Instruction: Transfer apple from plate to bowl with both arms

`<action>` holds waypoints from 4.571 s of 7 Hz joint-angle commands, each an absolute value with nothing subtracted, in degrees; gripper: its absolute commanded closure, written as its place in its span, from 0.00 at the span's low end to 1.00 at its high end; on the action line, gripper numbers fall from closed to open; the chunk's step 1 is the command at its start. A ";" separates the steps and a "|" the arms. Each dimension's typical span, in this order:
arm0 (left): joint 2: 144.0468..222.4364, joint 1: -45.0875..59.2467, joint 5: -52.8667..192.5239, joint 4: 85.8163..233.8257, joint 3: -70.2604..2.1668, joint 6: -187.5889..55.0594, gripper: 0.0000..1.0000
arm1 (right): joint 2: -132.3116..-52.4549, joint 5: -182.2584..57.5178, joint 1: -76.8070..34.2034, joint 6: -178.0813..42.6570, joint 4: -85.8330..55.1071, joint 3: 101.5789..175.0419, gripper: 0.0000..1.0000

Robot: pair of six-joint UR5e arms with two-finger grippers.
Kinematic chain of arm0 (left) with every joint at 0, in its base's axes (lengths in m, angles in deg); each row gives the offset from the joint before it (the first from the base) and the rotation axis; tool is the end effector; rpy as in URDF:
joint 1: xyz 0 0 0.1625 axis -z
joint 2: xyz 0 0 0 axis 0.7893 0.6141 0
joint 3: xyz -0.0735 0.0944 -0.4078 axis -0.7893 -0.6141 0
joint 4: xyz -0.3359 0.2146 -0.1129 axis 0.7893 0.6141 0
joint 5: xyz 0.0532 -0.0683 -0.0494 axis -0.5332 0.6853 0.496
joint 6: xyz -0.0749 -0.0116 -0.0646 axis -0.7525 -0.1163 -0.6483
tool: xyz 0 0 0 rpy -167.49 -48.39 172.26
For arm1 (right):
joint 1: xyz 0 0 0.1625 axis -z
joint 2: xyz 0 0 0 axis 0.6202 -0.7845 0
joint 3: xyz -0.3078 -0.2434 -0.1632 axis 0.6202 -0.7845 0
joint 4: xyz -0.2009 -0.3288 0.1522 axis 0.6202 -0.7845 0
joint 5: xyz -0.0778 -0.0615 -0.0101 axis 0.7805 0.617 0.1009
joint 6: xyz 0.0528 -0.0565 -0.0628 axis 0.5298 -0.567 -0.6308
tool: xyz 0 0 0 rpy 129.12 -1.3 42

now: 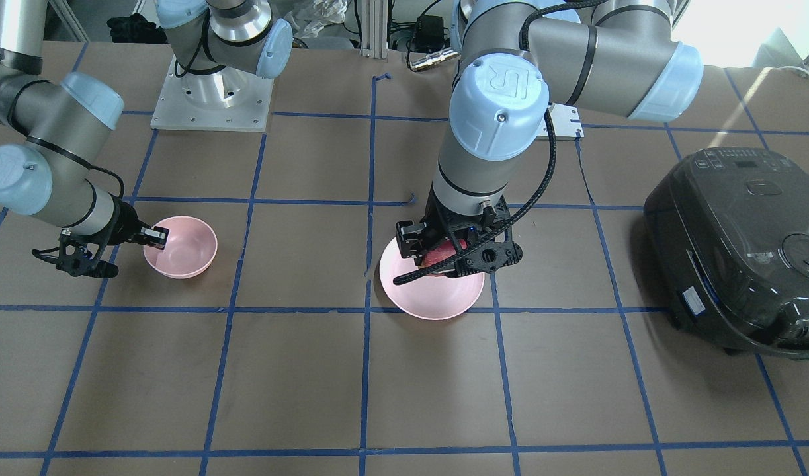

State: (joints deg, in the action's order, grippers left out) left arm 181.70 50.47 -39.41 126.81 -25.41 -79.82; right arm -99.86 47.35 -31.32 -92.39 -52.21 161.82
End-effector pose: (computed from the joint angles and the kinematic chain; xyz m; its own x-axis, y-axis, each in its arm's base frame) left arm -0.2671 -0.5661 0.3903 -0.9623 -0.2720 0.0050 -0.2709 0.9597 0.0750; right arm -0.0320 -0.4865 0.2070 -0.9689 0.2294 -0.0931 0.1992 0.9456 0.2573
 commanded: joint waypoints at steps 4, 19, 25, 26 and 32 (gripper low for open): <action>182.72 50.98 -38.63 126.69 -25.52 -84.11 1.00 | -99.66 34.92 -43.78 -71.41 -49.95 160.28 1.00; 195.10 64.43 -24.04 103.05 -35.36 -114.38 0.24 | -103.44 51.44 -41.65 -78.67 -41.65 142.65 0.00; 183.46 57.23 -29.49 129.33 -19.59 -84.79 0.00 | -108.78 50.57 -42.53 -77.89 -39.34 137.69 0.00; 179.07 56.61 -29.75 133.33 -17.98 -79.71 0.00 | -110.88 50.39 -43.83 -77.97 -37.51 137.60 0.00; 162.34 47.11 -44.41 130.19 -32.34 -54.63 0.08 | -112.48 50.30 -51.14 -78.85 -28.99 135.58 0.00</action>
